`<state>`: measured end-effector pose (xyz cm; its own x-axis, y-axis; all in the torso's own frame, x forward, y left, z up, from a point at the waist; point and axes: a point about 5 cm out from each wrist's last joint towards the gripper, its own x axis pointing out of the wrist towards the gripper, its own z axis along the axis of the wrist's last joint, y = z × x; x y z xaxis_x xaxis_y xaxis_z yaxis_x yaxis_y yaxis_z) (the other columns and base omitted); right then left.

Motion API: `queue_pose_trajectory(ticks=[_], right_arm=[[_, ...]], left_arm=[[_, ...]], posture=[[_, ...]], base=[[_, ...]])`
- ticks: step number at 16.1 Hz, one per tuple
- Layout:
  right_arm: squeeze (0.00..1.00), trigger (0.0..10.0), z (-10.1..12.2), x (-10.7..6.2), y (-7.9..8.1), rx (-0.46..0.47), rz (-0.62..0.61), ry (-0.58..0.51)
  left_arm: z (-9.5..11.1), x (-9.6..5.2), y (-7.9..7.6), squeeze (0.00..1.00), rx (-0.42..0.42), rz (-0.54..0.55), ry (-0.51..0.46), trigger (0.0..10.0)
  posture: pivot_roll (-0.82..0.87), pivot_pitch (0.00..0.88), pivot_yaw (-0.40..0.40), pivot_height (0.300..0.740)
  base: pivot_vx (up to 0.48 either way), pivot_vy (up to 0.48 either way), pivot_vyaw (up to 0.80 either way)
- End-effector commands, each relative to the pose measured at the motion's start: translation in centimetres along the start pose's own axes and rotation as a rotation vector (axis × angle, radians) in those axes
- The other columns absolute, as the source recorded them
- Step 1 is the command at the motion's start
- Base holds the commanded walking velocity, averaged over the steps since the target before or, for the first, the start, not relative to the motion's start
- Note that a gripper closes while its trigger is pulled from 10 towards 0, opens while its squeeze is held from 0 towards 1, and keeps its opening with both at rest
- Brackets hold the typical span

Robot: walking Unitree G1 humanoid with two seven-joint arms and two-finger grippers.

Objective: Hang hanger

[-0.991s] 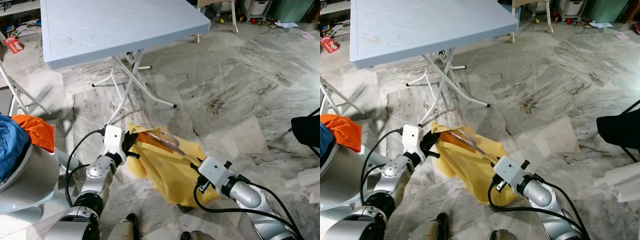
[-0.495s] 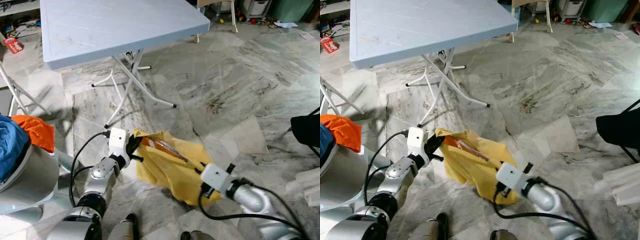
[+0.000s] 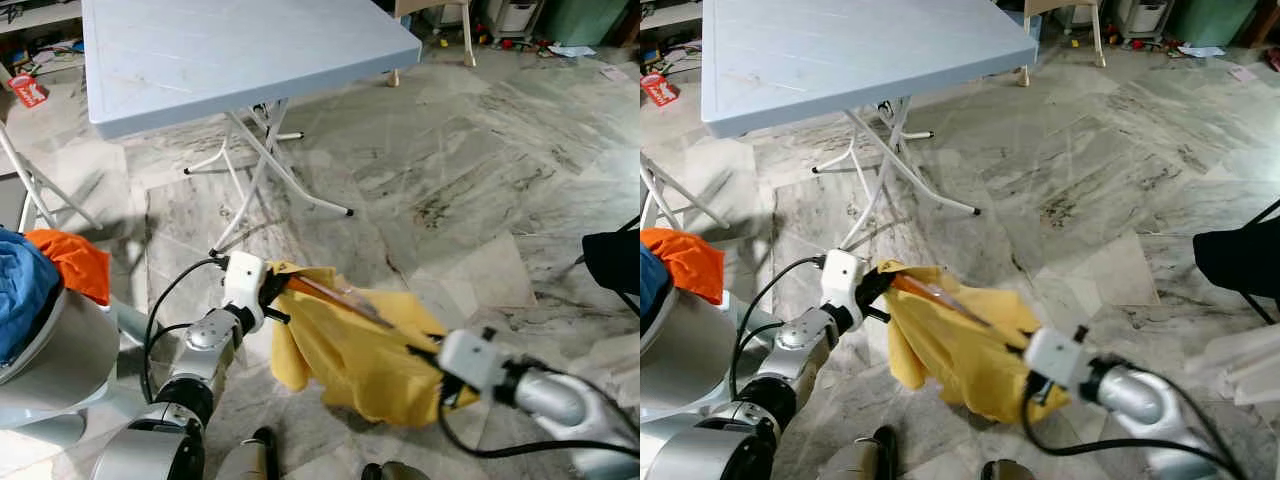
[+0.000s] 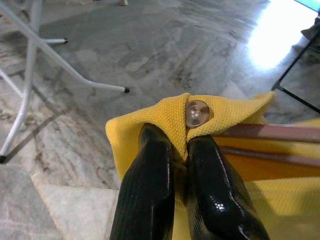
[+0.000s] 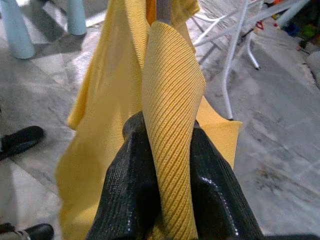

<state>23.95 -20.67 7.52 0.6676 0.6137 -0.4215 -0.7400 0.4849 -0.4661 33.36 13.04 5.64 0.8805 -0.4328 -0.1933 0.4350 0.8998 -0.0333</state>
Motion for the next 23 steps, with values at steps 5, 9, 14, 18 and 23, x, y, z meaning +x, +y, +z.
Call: queue_pose_trajectory(ticks=[5, 9, 14, 18, 23], right_arm=[[0.0, 10.0, -3.4, -6.5, -3.5, 0.103, -0.161, 0.162], [0.0, 10.0, -4.9, -5.8, -0.4, 0.047, 0.017, 0.262], [0.0, 10.0, -7.6, -8.7, -1.0, -0.067, -0.002, 0.467], [0.0, 10.0, -6.5, -5.8, -2.7, -0.107, -0.225, 0.428], [0.0, 10.0, -3.9, 1.6, 0.5, -0.07, -0.18, 0.327]], left_arm=[[0.7, -3.6, 7.9, 0.0, -0.002, 0.375, 0.0, 0.0], [1.9, -3.3, 8.3, 0.0, 0.004, 0.395, -0.045, 0.0], [2.3, -3.8, 9.2, 0.0, 0.019, 0.433, -0.046, 0.0], [1.3, -2.3, 6.1, 0.0, 0.051, 0.289, -0.015, 0.0], [-0.1, -0.6, 0.2, 0.0, 0.074, 0.089, -0.046, 0.0]], posture=[[-0.14, 0.182, 0.051, 0.74], [-0.13, 0.18, 0.046, 0.74], [-0.13, 0.183, 0.048, 0.74], [-0.13, 0.185, 0.042, 0.74], [-0.12, 0.179, 0.026, 0.74]], base=[[0.0, 0.0, 0.0], [0.0, 0.0, 0.0], [0.0, 0.0, 0.0], [0.0, 0.0, 0.0], [0.0, 0.0, 0.0]])
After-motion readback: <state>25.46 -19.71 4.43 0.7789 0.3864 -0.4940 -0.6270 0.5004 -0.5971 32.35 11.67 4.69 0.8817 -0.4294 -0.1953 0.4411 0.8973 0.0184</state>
